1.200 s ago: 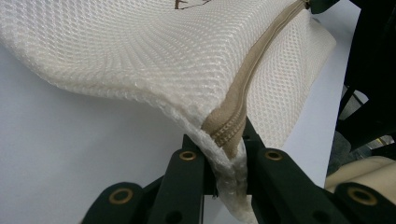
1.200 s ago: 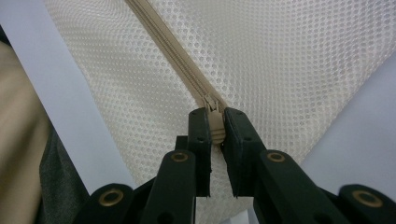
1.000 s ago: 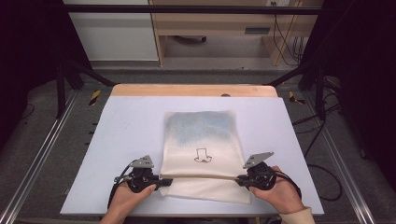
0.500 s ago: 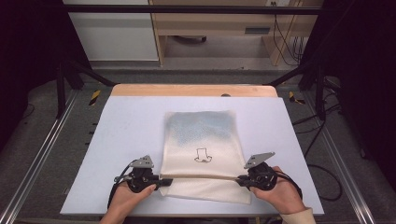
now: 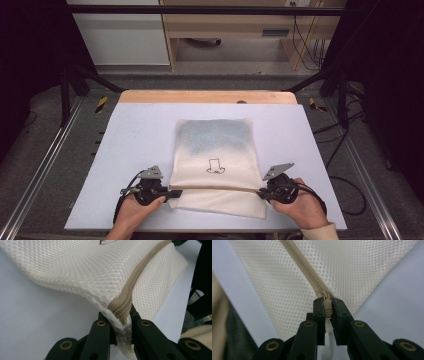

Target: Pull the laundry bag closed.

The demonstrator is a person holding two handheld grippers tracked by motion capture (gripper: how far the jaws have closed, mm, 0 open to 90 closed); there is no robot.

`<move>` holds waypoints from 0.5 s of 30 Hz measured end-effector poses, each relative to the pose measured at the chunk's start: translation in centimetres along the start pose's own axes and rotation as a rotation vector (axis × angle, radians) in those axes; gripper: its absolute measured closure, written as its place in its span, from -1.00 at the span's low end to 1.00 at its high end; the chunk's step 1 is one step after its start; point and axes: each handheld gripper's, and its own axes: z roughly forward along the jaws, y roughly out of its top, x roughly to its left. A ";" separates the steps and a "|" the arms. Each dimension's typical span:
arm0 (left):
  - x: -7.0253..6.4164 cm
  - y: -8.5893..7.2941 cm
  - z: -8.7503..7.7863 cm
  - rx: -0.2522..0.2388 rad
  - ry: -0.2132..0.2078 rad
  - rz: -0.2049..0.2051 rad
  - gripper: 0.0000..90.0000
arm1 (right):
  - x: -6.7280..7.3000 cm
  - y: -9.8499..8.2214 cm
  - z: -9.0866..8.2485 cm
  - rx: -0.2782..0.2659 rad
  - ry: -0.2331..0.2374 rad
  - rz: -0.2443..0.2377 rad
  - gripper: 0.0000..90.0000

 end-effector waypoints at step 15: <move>-0.4 0.1 0.3 0.013 -0.002 0.023 0.88 | -0.7 -1.0 -0.1 -0.014 0.019 0.018 0.82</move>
